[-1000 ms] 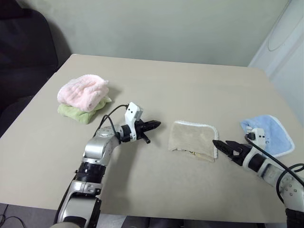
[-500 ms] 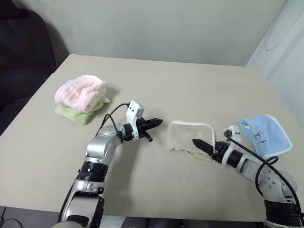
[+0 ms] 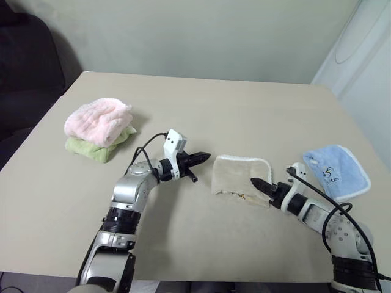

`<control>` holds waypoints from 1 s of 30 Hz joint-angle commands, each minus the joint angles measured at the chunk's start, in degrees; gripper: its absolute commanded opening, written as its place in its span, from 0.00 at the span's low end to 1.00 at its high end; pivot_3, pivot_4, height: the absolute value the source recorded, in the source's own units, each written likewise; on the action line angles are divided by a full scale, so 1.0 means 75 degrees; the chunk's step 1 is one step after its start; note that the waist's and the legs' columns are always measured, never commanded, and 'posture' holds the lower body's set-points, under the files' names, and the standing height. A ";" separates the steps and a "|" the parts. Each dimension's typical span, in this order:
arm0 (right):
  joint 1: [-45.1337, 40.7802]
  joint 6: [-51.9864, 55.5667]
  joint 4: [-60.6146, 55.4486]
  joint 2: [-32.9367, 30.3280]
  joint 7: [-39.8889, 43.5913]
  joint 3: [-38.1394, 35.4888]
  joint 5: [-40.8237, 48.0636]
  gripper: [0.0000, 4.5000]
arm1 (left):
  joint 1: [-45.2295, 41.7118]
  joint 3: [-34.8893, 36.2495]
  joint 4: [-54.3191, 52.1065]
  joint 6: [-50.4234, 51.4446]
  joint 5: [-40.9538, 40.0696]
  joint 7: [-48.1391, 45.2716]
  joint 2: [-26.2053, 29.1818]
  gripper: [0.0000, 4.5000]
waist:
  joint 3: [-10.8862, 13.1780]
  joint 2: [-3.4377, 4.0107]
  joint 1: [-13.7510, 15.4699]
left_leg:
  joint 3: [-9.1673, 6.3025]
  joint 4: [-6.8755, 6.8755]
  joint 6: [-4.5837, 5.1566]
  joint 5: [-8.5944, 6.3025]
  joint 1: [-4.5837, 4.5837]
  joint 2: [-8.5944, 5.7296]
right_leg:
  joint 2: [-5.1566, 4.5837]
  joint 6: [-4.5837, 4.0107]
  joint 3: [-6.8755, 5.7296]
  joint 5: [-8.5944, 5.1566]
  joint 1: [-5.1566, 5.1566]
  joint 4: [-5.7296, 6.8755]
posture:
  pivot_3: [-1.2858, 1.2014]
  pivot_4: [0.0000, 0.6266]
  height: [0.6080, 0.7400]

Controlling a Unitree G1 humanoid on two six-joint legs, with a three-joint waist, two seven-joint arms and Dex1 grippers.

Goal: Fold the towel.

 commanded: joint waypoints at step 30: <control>-0.0903 -0.0975 0.1050 -0.2035 -0.4214 -0.4657 0.2721 0.00 | -0.0317 -0.0066 0.0140 -0.0361 -0.0142 -0.0019 -0.0349 0.00 | 0.0004 0.0004 0.0120 | 0.0000 0.0002 -0.0012 -0.0010 -0.0038 -0.0003 | -0.0010 0.0067 0.0005 -0.0043 -0.0014 -0.0001 | 0.52 0.24 1.00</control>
